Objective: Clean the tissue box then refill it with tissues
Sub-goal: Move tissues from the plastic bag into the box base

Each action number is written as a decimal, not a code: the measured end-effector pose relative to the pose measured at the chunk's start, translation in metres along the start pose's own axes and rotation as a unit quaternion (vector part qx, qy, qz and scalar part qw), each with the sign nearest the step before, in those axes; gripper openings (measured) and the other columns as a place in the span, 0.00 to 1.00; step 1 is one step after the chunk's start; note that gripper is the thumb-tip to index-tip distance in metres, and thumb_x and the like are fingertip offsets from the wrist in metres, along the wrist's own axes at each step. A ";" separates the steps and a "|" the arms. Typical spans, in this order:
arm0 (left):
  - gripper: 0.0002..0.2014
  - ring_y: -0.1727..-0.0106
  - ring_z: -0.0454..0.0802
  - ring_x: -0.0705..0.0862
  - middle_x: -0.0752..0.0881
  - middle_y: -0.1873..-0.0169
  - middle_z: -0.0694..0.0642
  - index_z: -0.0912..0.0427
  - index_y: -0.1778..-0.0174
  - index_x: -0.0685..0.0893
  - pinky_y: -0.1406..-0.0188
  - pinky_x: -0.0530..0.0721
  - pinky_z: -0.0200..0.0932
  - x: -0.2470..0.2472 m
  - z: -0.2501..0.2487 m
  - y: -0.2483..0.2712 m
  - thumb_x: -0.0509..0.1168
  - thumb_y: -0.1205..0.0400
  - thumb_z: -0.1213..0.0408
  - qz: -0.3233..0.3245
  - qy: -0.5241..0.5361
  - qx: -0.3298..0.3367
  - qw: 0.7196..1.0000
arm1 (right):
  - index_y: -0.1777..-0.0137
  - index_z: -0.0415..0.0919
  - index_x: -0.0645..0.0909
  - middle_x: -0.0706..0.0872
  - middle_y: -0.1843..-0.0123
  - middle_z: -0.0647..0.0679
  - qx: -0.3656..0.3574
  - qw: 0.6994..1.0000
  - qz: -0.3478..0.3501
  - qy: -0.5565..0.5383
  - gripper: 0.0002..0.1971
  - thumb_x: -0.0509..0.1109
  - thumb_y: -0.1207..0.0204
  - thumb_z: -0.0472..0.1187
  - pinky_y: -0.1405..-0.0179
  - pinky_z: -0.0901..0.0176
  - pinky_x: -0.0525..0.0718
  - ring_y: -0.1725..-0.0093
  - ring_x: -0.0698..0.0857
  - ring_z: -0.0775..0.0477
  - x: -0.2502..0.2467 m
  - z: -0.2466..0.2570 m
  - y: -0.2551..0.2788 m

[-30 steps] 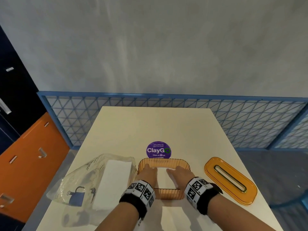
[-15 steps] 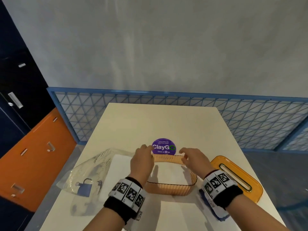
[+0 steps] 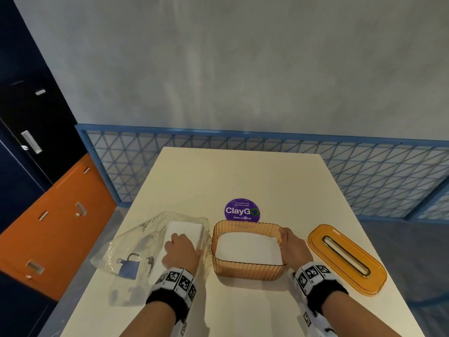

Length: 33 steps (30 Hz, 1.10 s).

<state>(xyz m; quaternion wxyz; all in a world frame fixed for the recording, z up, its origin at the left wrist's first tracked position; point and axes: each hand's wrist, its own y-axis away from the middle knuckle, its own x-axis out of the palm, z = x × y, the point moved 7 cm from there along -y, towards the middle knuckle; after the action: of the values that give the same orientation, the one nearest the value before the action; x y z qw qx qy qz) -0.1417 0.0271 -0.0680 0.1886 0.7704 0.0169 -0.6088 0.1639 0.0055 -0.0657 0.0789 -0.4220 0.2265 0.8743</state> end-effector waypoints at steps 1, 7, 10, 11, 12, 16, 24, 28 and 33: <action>0.25 0.29 0.56 0.69 0.69 0.33 0.57 0.61 0.30 0.68 0.41 0.82 0.52 0.001 0.000 -0.001 0.58 0.17 0.48 0.003 0.001 0.000 1.000 | 0.33 0.44 0.71 0.84 0.41 0.35 0.000 1.000 -0.003 0.004 0.22 0.41 0.14 0.52 0.44 0.50 0.80 0.44 0.83 0.36 0.000 0.000 0.001; 0.18 0.29 0.58 0.70 0.70 0.32 0.59 0.63 0.32 0.71 0.37 0.78 0.52 -0.004 0.002 -0.001 0.52 0.14 0.57 0.003 0.024 0.017 1.000 | 0.35 0.42 0.71 0.84 0.44 0.35 -0.001 1.000 -0.004 0.014 0.21 0.41 0.14 0.51 0.48 0.51 0.79 0.50 0.82 0.38 0.001 0.001 0.001; 0.15 0.31 0.58 0.73 0.70 0.33 0.60 0.63 0.33 0.70 0.38 0.78 0.50 -0.001 0.003 0.000 0.55 0.16 0.65 0.007 0.007 0.030 0.999 | 0.35 0.41 0.71 0.84 0.45 0.35 0.003 1.000 -0.006 0.016 0.21 0.41 0.14 0.50 0.53 0.54 0.77 0.54 0.79 0.41 0.001 0.000 -0.001; 0.15 0.32 0.58 0.74 0.70 0.33 0.60 0.62 0.33 0.69 0.39 0.79 0.50 0.002 0.003 0.001 0.56 0.17 0.67 0.012 -0.001 0.030 0.999 | 0.36 0.41 0.71 0.84 0.45 0.35 0.003 1.000 -0.006 0.020 0.21 0.41 0.14 0.50 0.53 0.54 0.76 0.55 0.78 0.41 0.002 0.000 -0.001; 0.16 0.34 0.58 0.75 0.70 0.34 0.60 0.61 0.33 0.69 0.40 0.80 0.50 0.003 0.003 0.002 0.56 0.18 0.69 0.015 -0.010 0.026 1.000 | 0.36 0.41 0.71 0.84 0.45 0.35 0.003 1.000 -0.006 0.024 0.21 0.41 0.14 0.50 0.53 0.54 0.76 0.55 0.78 0.41 0.002 -0.001 -0.001; 0.18 0.36 0.57 0.79 0.71 0.35 0.60 0.61 0.32 0.68 0.40 0.83 0.52 0.003 0.001 0.000 0.57 0.18 0.70 0.018 -0.013 0.014 1.000 | 0.36 0.41 0.71 0.84 0.44 0.35 -0.001 1.000 -0.003 0.026 0.21 0.41 0.14 0.50 0.52 0.53 0.76 0.53 0.79 0.40 0.002 -0.001 -0.002; 0.24 0.37 0.57 0.81 0.75 0.36 0.61 0.62 0.33 0.70 0.42 0.80 0.47 -0.006 -0.006 -0.013 0.58 0.17 0.47 0.019 0.029 0.003 0.999 | 0.37 0.40 0.70 0.84 0.45 0.34 -0.003 0.999 -0.006 0.039 0.21 0.41 0.13 0.50 0.54 0.54 0.76 0.53 0.80 0.39 0.002 -0.001 -0.003; 0.24 0.36 0.63 0.81 0.74 0.37 0.61 0.62 0.35 0.70 0.39 0.83 0.58 0.004 -0.008 -0.017 0.62 0.19 0.50 0.047 0.031 -0.022 0.998 | 0.36 0.41 0.70 0.84 0.44 0.36 -0.006 0.999 -0.006 0.047 0.21 0.41 0.13 0.50 0.54 0.55 0.76 0.52 0.81 0.39 0.002 0.000 -0.003; 0.18 0.33 0.63 0.79 0.72 0.36 0.62 0.63 0.34 0.70 0.36 0.81 0.57 0.007 -0.007 -0.018 0.55 0.14 0.55 0.038 0.029 -0.021 0.999 | 0.36 0.41 0.70 0.84 0.44 0.36 -0.011 0.999 -0.006 0.044 0.21 0.40 0.13 0.50 0.55 0.56 0.75 0.46 0.83 0.37 0.002 0.001 -0.002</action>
<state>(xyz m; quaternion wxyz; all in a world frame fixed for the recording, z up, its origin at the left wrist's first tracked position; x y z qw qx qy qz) -0.1383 0.0446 -0.0784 0.2271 0.7835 0.0053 -0.5784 0.1629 0.0070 -0.0673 0.0696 -0.4626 0.2170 0.8568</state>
